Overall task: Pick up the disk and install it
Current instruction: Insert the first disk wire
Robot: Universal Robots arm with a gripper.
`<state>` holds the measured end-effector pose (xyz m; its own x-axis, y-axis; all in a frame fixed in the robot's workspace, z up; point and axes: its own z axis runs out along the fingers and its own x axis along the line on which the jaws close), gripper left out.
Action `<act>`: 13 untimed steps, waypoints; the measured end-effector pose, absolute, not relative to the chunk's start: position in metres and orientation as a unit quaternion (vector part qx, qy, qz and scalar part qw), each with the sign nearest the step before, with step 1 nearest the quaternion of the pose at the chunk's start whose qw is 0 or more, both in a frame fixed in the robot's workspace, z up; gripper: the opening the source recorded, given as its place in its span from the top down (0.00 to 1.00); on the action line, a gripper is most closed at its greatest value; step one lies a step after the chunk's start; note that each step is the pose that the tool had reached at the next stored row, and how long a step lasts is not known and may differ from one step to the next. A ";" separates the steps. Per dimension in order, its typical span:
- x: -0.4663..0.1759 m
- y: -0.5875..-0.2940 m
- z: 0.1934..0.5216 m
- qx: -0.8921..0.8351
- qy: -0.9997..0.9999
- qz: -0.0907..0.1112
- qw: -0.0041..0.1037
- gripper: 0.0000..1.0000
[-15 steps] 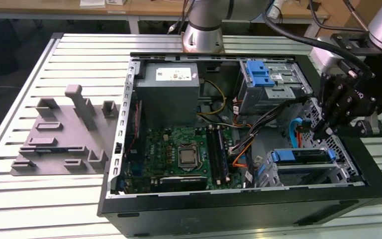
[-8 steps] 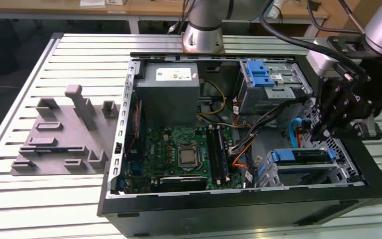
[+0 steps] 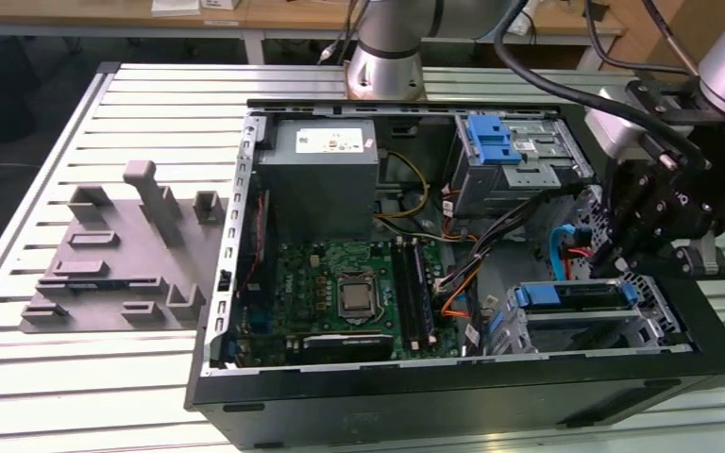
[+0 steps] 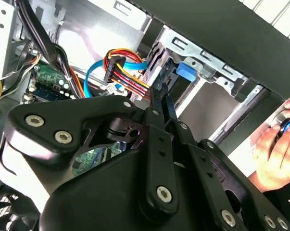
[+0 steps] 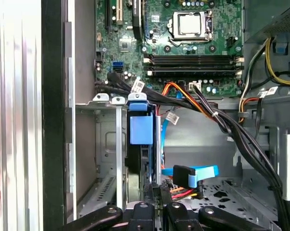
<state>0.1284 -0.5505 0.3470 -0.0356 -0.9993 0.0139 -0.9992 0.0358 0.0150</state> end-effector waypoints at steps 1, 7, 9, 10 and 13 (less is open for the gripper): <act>0.128 -0.551 0.347 0.694 -0.720 -0.002 0.012 0.84; 0.129 -0.555 0.341 0.691 -0.723 -0.006 0.016 0.84; 0.129 -0.556 0.340 0.690 -0.724 -0.006 0.015 0.84; 0.129 -0.557 0.339 0.689 -0.725 -0.006 0.015 0.84; 0.131 -0.557 0.338 0.686 -0.728 -0.007 0.016 0.84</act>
